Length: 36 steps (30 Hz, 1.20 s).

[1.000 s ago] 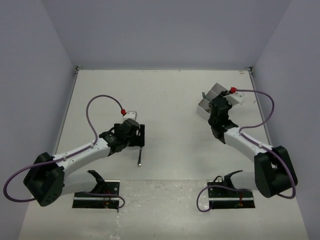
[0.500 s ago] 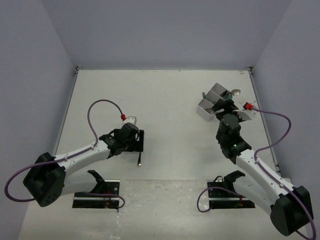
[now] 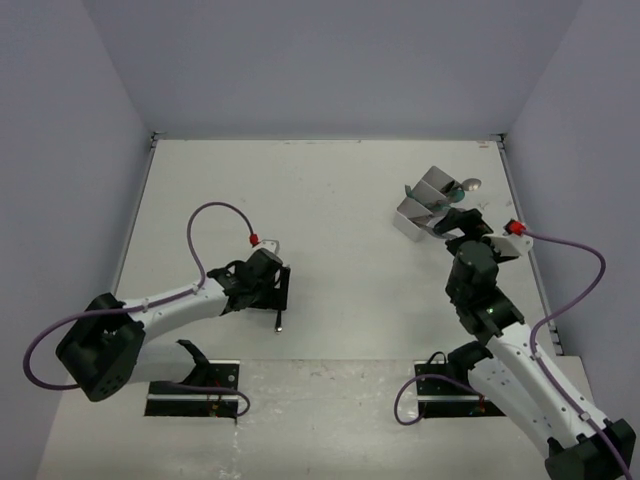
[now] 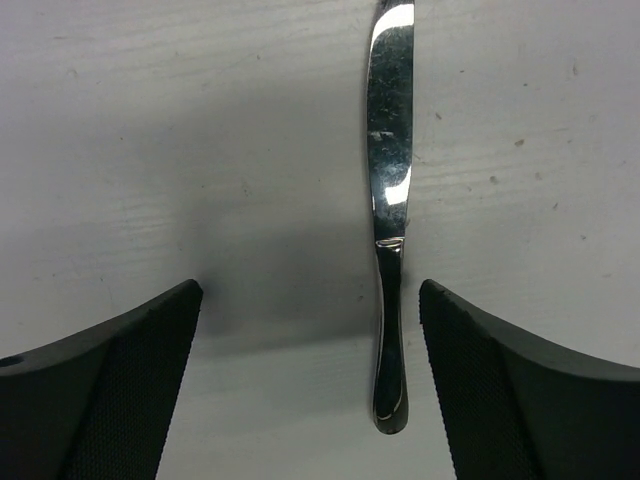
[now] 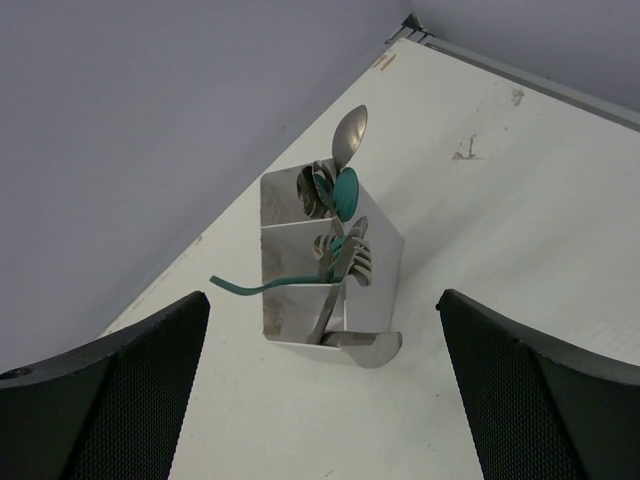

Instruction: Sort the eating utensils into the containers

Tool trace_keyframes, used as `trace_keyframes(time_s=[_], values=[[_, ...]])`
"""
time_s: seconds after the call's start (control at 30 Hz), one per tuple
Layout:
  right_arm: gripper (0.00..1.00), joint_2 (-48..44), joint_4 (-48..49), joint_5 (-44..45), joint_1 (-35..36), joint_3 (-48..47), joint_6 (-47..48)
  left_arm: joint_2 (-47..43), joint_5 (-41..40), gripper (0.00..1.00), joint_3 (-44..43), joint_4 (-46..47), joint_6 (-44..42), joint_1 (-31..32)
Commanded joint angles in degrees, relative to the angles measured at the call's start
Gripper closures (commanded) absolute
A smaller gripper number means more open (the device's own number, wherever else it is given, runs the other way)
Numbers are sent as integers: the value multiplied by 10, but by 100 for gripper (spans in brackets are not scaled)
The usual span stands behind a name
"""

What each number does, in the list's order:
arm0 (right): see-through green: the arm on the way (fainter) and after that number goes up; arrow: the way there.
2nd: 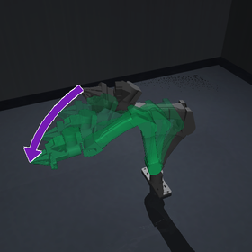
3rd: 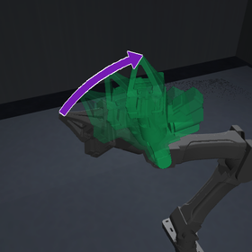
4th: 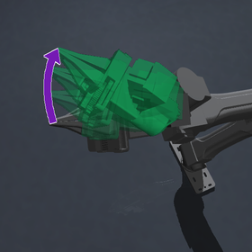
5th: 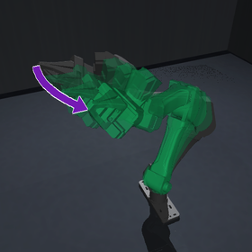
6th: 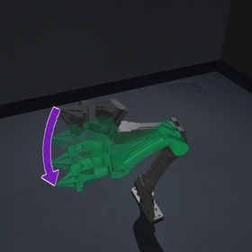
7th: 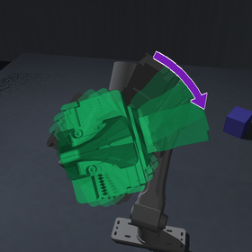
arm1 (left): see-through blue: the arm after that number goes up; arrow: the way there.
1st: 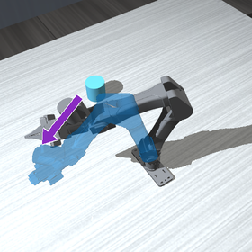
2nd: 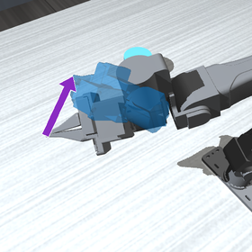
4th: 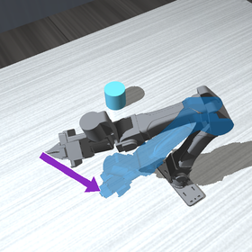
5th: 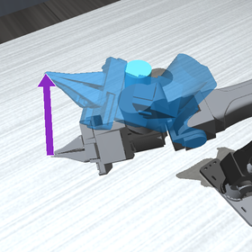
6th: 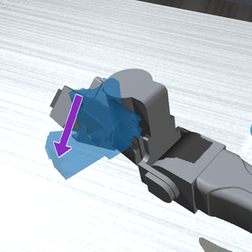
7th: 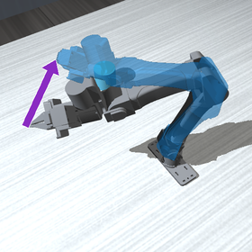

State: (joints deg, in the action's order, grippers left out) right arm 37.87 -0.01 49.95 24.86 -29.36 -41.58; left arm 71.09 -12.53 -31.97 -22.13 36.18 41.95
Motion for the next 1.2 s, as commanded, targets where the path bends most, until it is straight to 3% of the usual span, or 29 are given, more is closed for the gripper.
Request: trace_keyframes(time_s=[0.0,0.1,0.23,0.33,0.57,0.77,0.83,0.93,1.1,1.17], values=[[1,-17,-29,11,1,-14,-11,26,-9,14,-11,4,-10,7],[1,-22,-41,12,2,-14,-16,43,-5,28,-27,-15,-12,16],[1,-28,-56,16,2,-20,-14,34,17,32,-20,-71,16,48],[1,-29,-59,17,1,-18,-12,40,65,41,-8,-83,35,57],[1,-31,-60,20,1,-10,-10,119,23,62,-45,-139,65,86],[1,-37,-55,9,3,-10,-1,159,-17,100,-70,-177,79,109],[1,-37,-45,-12,2,-9,11,157,-25,100,-87,-175,76,110],[1,-35,-38,-85,1,-10,40,136,-52,100,-115,-157,49,114],[1,-24,-3,-333,2,11,48,76,-88,100,-165,-99,3,116],[1,-9,61,-424,2,26,69,57,-83,100,-172,-43,-37,116]])
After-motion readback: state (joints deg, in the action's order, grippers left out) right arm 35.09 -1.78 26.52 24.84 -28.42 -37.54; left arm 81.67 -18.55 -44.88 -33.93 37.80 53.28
